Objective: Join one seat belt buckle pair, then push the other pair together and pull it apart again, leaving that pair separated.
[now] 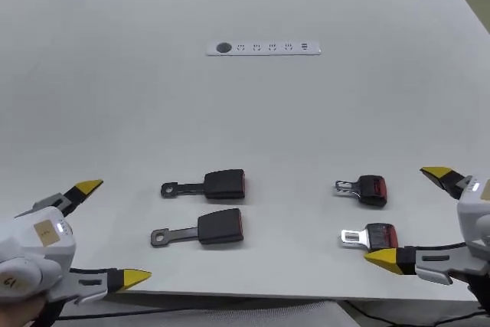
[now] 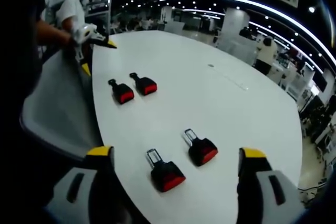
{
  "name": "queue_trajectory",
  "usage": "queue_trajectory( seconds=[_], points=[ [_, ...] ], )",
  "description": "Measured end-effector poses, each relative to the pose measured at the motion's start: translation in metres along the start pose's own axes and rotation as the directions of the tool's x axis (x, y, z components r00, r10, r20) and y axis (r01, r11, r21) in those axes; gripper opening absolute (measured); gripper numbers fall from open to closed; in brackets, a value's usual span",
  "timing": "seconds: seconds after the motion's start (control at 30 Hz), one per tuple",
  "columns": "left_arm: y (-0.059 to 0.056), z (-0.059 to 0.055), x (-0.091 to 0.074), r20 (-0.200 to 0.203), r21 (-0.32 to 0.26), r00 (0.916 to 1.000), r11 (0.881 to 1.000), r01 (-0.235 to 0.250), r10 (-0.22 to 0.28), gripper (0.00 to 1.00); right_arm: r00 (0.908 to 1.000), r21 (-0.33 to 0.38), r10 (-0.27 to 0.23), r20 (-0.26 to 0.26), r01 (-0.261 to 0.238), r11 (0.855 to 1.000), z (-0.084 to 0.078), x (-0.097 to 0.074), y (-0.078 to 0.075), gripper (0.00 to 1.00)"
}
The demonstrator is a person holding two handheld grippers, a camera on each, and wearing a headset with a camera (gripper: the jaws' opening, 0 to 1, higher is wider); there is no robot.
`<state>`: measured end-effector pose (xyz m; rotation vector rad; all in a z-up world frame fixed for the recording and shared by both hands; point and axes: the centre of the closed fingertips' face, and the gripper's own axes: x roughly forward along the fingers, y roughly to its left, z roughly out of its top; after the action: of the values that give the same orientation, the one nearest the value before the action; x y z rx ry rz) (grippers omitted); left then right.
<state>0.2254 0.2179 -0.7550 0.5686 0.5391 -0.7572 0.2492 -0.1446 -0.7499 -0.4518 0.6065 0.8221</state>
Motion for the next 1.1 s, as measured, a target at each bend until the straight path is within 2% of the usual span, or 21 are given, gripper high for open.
queue_trajectory(
  seconds=[0.43,0.47,0.53,0.63,0.73,0.77,0.83,1.0,1.1],
  points=[
    [0.001,-0.001,-0.001,-0.003,0.006,1.0,1.0,-0.001,0.001,1.0,0.9999,-0.013,-0.006,0.013,0.007,1.0,0.008,-0.003,0.001,0.96],
    [0.0,-0.001,-0.001,-0.009,0.021,1.0,1.0,0.002,-0.002,1.0,0.9999,-0.015,-0.006,0.012,0.006,1.0,0.008,-0.003,0.0,0.96],
    [-0.002,0.0,0.0,-0.001,0.014,0.9999,1.0,0.011,-0.011,1.0,0.9999,-0.017,-0.008,0.007,0.008,1.0,0.007,-0.003,0.0,0.97],
    [-0.002,-0.002,0.0,-0.012,0.019,0.9999,1.0,0.01,-0.01,1.0,0.9999,-0.015,-0.009,0.005,0.009,1.0,0.006,-0.003,-0.001,0.96],
    [-0.002,-0.008,0.0,-0.052,0.112,0.9985,0.994,0.019,-0.013,1.0,0.9998,-0.008,-0.019,-0.008,0.019,1.0,0.003,-0.004,-0.004,0.94],
    [-0.003,-0.01,0.0,-0.062,0.126,0.998,0.992,0.023,-0.016,1.0,0.9996,-0.008,-0.022,-0.015,0.022,1.0,0.001,-0.004,-0.004,0.93],
    [-0.005,-0.01,0.001,-0.056,0.106,0.9982,0.994,0.027,-0.021,1.0,0.9988,0.019,-0.023,-0.044,0.024,1.0,-0.005,-0.005,-0.005,0.91],
    [0.001,-0.006,-0.001,-0.037,0.052,0.9993,0.999,0.01,-0.009,1.0,0.9987,0.01,-0.011,-0.05,0.012,1.0,-0.008,-0.005,-0.001,0.91],
    [0.001,-0.007,-0.001,-0.04,0.052,0.9992,0.999,0.01,-0.008,1.0,0.9989,0.025,-0.01,-0.046,0.012,1.0,-0.008,-0.006,0.0,0.94]
  ],
)
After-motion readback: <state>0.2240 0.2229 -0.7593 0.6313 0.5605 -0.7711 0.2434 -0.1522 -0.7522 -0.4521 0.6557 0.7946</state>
